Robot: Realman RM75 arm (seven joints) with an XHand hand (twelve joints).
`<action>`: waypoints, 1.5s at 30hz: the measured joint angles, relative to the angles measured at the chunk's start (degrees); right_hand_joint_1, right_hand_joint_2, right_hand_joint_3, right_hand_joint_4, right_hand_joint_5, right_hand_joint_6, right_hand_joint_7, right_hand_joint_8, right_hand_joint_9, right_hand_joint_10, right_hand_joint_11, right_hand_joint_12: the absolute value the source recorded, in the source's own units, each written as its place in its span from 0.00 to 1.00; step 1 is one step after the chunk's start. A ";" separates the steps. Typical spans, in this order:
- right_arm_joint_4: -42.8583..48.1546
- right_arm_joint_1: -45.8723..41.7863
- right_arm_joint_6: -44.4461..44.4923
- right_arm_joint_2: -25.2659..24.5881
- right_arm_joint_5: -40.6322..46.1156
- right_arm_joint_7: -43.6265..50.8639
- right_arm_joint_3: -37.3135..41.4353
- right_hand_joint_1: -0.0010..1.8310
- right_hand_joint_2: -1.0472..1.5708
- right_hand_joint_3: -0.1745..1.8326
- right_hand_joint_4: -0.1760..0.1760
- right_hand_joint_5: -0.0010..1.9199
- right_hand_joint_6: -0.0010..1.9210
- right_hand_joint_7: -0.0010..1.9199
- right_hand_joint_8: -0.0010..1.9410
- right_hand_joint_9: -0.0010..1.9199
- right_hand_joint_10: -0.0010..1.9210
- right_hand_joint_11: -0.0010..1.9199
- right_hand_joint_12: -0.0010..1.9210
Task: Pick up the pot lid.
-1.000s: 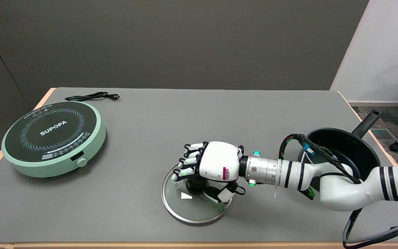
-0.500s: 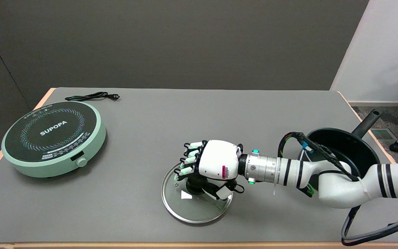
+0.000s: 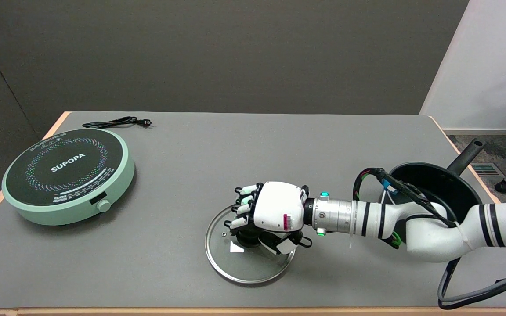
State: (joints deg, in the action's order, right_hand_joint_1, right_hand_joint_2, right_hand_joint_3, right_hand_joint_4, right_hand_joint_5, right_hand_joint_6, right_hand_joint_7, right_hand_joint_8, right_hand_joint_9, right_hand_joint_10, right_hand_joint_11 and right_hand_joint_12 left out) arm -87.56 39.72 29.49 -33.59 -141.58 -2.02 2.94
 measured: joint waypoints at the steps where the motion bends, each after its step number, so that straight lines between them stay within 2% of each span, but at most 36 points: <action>1: 0.00 0.25 0.00 0.10 0.01 -0.14 -0.34 0.53 0.67 0.53 1.00 0.29 0.28 0.38 0.17 0.38 0.30 0.24 0.30; 7: 0.04 1.74 0.05 0.54 0.11 -1.10 -2.28 0.53 0.67 0.52 1.00 0.30 0.33 0.40 0.19 0.39 0.32 0.24 0.31; 9: 0.07 2.25 0.12 0.64 0.12 -1.37 -2.93 0.51 0.67 0.55 1.00 0.30 0.40 0.40 0.25 0.39 0.36 0.25 0.33; 12: 0.11 3.07 0.15 0.75 0.14 -2.18 -3.87 0.53 0.67 0.55 1.00 0.31 0.47 0.41 0.30 0.40 0.41 0.26 0.34; 13: 0.13 3.29 0.16 0.77 0.14 -2.57 -4.11 0.55 0.67 0.52 1.00 0.31 0.52 0.42 0.33 0.40 0.44 0.27 0.34; 14: 0.16 3.52 0.16 0.79 0.14 -3.00 -4.36 0.54 0.67 0.54 1.00 0.31 0.53 0.42 0.35 0.40 0.45 0.27 0.36; 15: 0.18 3.74 0.16 0.81 0.14 -3.55 -4.59 0.49 0.79 0.33 1.00 0.35 0.72 0.42 0.41 0.40 0.51 0.27 0.39; 16: 0.21 3.98 0.16 0.82 0.14 -4.14 -4.82 0.48 0.82 0.27 1.00 0.36 0.77 0.41 0.45 0.39 0.56 0.27 0.40; 18: 0.26 4.42 0.16 0.83 0.13 -5.29 -5.23 0.63 0.83 0.21 0.46 0.34 0.82 0.43 0.64 0.39 0.63 0.28 0.42; 20: 0.25 4.79 0.16 0.83 0.10 -6.31 -5.61 0.63 0.82 0.25 0.45 0.33 0.82 0.43 0.67 0.39 0.70 0.28 0.45; 22: 0.25 5.13 0.16 0.80 -0.01 -7.15 -5.93 0.62 0.81 0.28 0.48 0.32 0.83 0.42 0.71 0.38 0.79 0.28 0.50; 25: 0.27 5.61 0.16 0.77 -0.02 -8.32 -6.35 0.62 0.80 0.33 0.50 0.32 0.84 0.42 0.74 0.36 0.86 0.27 0.55; 29: 0.29 6.05 0.11 0.74 0.01 -9.41 -6.73 0.62 0.81 0.30 0.47 0.31 0.84 0.41 0.75 0.38 0.87 0.29 0.55; 30: 0.29 6.13 0.10 0.74 0.04 -9.63 -6.81 0.65 0.79 0.33 0.60 0.30 0.83 0.42 0.75 0.37 0.89 0.28 0.56; 31: 0.29 6.22 0.09 0.73 0.05 -9.87 -6.88 0.73 0.73 0.43 1.00 0.26 0.81 0.42 0.76 0.36 0.91 0.27 0.60; 45: 0.22 7.02 -0.19 0.65 -0.03 -11.58 -7.38 0.73 0.72 0.46 1.00 0.24 0.84 0.43 0.77 0.35 0.97 0.26 0.66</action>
State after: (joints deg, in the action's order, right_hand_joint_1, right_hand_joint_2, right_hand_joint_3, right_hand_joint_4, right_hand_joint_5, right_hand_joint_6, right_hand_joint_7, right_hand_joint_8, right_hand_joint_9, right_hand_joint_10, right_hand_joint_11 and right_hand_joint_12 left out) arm -87.34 46.74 29.29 -32.94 -141.61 -13.59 -4.44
